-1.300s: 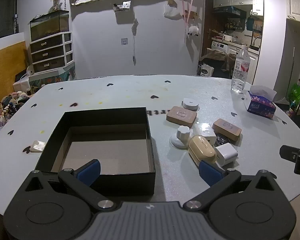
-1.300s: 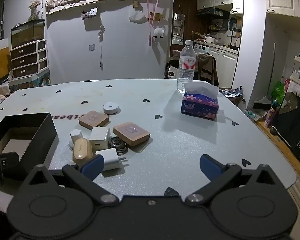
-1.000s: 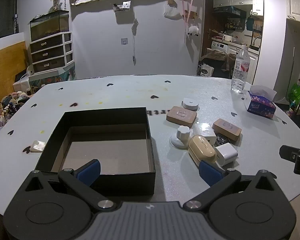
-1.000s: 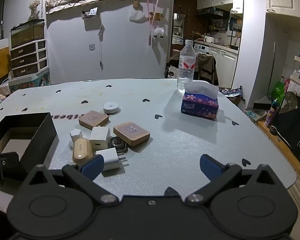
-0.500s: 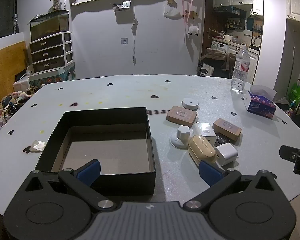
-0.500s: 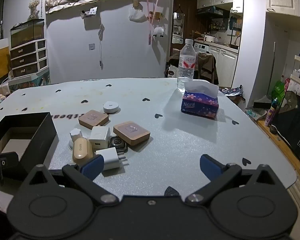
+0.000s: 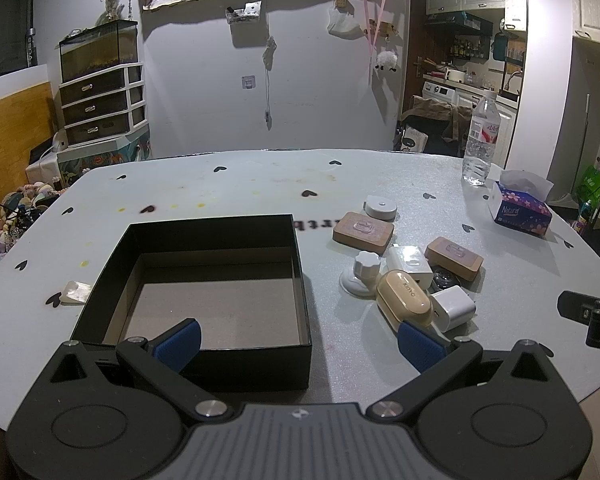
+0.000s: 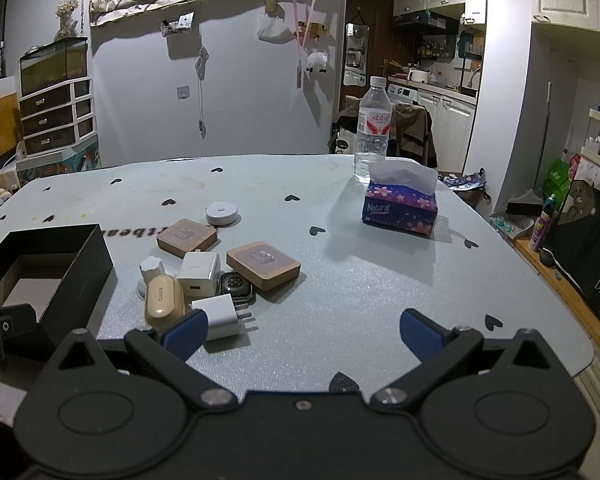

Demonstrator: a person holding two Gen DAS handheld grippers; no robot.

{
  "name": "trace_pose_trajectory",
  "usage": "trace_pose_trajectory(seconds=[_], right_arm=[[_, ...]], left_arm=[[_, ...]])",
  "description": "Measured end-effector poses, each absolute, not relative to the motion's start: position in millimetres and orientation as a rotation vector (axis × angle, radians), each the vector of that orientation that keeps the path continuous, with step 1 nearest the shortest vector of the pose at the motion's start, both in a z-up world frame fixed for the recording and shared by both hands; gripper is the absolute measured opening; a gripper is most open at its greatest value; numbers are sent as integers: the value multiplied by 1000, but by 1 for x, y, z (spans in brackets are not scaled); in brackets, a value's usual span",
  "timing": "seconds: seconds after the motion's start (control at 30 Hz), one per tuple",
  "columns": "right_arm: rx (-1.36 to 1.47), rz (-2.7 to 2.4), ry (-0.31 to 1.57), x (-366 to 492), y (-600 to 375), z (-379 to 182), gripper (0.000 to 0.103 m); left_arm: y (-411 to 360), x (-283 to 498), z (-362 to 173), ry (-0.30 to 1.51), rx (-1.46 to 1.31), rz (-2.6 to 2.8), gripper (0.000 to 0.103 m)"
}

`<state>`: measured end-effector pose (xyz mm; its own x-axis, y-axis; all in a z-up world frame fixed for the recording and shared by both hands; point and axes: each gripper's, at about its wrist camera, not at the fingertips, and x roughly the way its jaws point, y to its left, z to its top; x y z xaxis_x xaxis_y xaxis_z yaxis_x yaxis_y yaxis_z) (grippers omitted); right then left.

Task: Organize rigid objects

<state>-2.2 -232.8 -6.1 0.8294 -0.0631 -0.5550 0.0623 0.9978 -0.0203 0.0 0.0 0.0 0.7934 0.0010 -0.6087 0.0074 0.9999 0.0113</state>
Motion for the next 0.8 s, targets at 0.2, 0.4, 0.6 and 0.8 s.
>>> trace_pose_trajectory(seconds=[0.2,0.4,0.6,0.8], right_arm=[[-1,-67,590,-2,-233,-6,103],[0,-66,591,-2,-233,-6,103],[0,-66,592,-1,-233,-7,103],[1,-67,594,-2,-234,-9,103]], left_arm=[[0,0,0,655,13,-3,103],[0,0,0,655,13,-4,103],[0,0,0,655,13,-4,103],[0,0,0,655,13,-3,103]])
